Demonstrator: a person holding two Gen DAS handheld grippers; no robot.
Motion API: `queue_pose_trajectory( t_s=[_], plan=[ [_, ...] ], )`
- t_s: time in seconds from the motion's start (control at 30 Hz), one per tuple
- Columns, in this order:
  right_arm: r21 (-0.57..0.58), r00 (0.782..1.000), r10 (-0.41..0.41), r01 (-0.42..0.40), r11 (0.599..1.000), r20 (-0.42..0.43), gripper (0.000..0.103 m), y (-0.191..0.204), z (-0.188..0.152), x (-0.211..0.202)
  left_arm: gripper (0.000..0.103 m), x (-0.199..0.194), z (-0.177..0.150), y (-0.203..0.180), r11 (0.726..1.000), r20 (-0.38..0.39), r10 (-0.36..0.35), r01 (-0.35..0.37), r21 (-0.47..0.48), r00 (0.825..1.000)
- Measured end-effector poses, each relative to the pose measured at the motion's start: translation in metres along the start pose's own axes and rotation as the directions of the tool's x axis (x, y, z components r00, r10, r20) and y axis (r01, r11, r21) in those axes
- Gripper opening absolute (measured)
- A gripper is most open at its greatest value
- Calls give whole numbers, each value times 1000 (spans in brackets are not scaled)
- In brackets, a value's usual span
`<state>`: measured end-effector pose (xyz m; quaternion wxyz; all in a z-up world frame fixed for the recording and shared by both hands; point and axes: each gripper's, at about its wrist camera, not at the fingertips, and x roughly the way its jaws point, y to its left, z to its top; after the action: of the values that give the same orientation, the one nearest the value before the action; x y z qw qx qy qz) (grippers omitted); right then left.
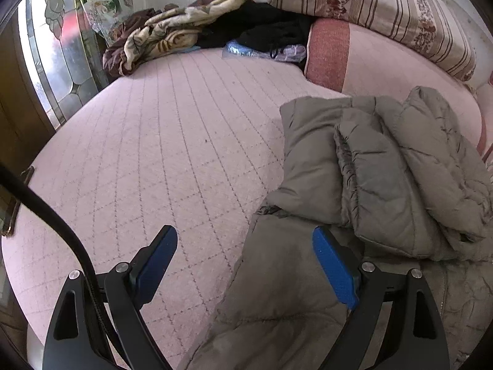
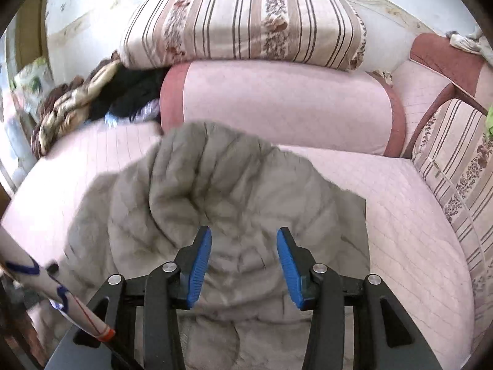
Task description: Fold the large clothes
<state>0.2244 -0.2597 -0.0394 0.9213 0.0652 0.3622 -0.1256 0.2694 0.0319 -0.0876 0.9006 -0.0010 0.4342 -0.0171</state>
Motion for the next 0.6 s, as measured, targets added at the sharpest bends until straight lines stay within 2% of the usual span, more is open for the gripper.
queue_pose_trajectory(
  t_s=[0.1,0.17,0.23,0.27,0.33,0.43,0.53,0.6],
  plan=[
    [-7,997,50,-50,999,-55,48,25,18,37,89,-6,1,4,1000,17,1,-1,-6,1000],
    [-12,986,99,-101,995,-131,48,53,21,72,89,-7,2,9,1000,15,0,0,-21,1000],
    [-20,958,158,-167,986,-241,48,88,17,113,89,-8,4,14,999,14,-4,5,-37,1000],
    [-37,953,149,-164,986,-265,48,100,11,124,89,-8,4,16,999,15,-3,3,-43,1000],
    [-100,966,77,-105,989,-246,49,130,5,144,89,-7,8,20,998,16,-2,3,-55,1000],
    [-121,976,9,-36,992,-218,49,147,11,155,89,-5,12,27,997,15,-2,4,-82,1000],
    [-101,979,23,-44,994,-204,49,144,21,146,89,-3,13,29,996,3,-1,2,-90,1000],
    [-94,989,52,-66,993,-139,49,133,25,121,89,-3,12,29,996,-1,-3,3,-90,1000]
  ],
)
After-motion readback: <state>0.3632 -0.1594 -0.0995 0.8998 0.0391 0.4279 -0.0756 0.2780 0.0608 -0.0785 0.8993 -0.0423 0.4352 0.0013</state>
